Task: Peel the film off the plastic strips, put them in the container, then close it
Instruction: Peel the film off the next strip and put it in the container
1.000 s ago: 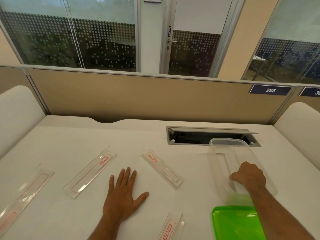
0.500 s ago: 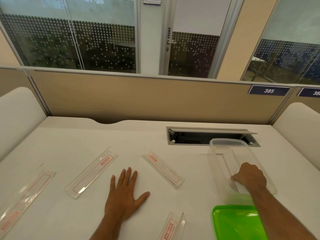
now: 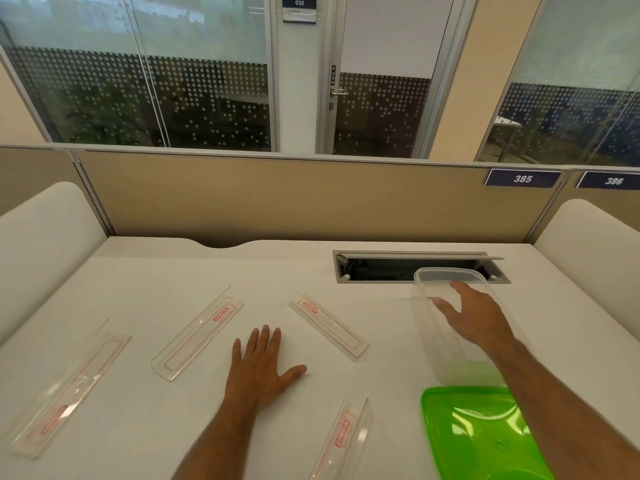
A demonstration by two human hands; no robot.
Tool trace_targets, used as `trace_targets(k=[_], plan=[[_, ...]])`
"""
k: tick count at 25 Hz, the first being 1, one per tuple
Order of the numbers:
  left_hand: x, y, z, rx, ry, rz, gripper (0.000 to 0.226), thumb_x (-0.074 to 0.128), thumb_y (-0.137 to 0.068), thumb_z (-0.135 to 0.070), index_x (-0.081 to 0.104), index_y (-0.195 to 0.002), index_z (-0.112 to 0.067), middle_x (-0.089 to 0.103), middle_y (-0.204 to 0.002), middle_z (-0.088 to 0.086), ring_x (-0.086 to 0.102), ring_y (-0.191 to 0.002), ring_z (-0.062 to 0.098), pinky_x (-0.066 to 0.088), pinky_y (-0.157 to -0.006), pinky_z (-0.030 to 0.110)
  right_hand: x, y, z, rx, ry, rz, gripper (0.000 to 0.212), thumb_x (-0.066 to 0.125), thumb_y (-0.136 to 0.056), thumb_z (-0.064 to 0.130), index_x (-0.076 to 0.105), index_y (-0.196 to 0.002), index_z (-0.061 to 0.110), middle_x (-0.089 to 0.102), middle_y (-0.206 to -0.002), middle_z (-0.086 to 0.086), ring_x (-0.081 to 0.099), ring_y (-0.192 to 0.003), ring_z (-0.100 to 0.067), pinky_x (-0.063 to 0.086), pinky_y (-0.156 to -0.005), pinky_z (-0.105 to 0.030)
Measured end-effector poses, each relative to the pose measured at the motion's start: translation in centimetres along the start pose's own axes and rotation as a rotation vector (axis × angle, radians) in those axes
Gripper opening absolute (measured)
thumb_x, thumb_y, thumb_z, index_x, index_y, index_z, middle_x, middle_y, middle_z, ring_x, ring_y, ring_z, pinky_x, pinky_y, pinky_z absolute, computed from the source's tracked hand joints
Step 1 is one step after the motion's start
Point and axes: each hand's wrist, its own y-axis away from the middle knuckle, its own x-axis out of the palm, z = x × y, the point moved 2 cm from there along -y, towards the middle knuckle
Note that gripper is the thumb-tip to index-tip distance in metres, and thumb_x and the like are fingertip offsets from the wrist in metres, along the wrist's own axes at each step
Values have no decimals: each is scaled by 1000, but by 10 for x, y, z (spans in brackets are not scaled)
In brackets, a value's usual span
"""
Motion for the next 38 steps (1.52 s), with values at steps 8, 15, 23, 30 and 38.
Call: trace_targets(k=[8, 15, 23, 30, 38], plan=[[-16, 42, -11, -17, -34, -119, 111, -7, -66, -93, -18, -152, -25, -19, -163, 3, -18, -150, 27, -9, -120, 56, 32, 71, 55, -539, 111, 127, 75, 31, -98, 56, 0, -156, 19, -6, -163, -1, -9, -150, -13, -2, -122, -33], [-18, 79, -28, 55, 12, -17, 105, 9, -75, -89, -6, -156, -25, -11, -164, 0, -6, -153, 25, -9, -120, 51, 58, 131, 95, -804, 155, 257, 68, 26, -98, 55, -1, -155, 27, -6, -162, 7, -3, -151, -12, -2, -122, -30], [-30, 109, -61, 365, 427, 216, 62, 52, -83, -73, 73, -98, -17, 75, -94, -1, 66, -78, 14, 51, -70, 26, 55, 166, 112, -1037, 330, 439, 55, 56, -83, 36, 51, -136, 22, 54, -137, 1, 48, -126, -18, 40, -104, -33], [-26, 121, -68, 442, 314, 260, 36, 64, -81, -47, 73, -99, -17, 75, -100, 2, 66, -71, 17, 48, -60, 20, 56, 175, 118, -1008, 495, 447, 27, 57, -87, 32, 63, -112, 22, 68, -106, -4, 60, -96, -28, 46, -80, -37], [-37, 114, -49, 462, 39, 92, 28, 62, -83, -30, 68, -109, -22, 72, -108, 1, 64, -86, 21, 47, -72, 26, 58, 168, 105, -907, 398, 344, 23, 50, -88, 37, 64, -100, 23, 69, -101, 0, 62, -94, -27, 45, -75, -33]])
